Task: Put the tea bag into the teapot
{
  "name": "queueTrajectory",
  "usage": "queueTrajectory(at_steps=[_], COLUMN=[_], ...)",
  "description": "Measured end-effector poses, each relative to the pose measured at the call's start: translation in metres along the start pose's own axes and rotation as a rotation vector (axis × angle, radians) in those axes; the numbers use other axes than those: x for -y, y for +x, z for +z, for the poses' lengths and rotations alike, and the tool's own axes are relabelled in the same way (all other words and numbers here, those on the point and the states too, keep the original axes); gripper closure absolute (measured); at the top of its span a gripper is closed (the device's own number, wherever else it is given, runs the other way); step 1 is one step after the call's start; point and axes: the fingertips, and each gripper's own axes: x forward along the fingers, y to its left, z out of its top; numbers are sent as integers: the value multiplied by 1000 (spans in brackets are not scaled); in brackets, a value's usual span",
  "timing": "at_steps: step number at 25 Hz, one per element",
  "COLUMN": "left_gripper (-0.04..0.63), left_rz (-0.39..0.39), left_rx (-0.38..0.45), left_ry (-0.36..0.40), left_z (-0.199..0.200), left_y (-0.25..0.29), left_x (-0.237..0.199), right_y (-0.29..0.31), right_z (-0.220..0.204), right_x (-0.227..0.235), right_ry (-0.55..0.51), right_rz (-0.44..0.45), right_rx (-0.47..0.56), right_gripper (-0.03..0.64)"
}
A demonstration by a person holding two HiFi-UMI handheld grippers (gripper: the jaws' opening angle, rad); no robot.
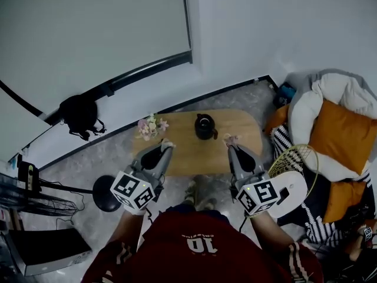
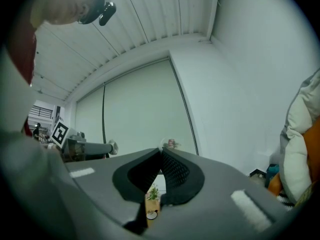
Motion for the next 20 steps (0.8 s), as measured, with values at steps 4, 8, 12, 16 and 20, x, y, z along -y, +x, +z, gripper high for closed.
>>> queueTrajectory(at_steps=[4,8,12,16,20], left_gripper=[543,543,543,543,543], left_rz=[-31,-73,-109,-148,-175], left_rx=[-20,-8,-11,-13,-31], left_ry=[28,20,24,28,46], left_z=[-8,-8,-6,-5,-5], left_y=[17,42,69,82,98], left_x=[-9,-24,-34,-53,-73], right_y=[10,24,42,64,85], right_z=[0,5,9,11,11], right_x=[3,7,18,19,26], right_ry=[-19,-58,-103,-118,-153], right_rz=[-11,-30,-44,-66,-78], right_rx=[-20,-27,-31,-18,-13], right_gripper=[620,620,620,620,620])
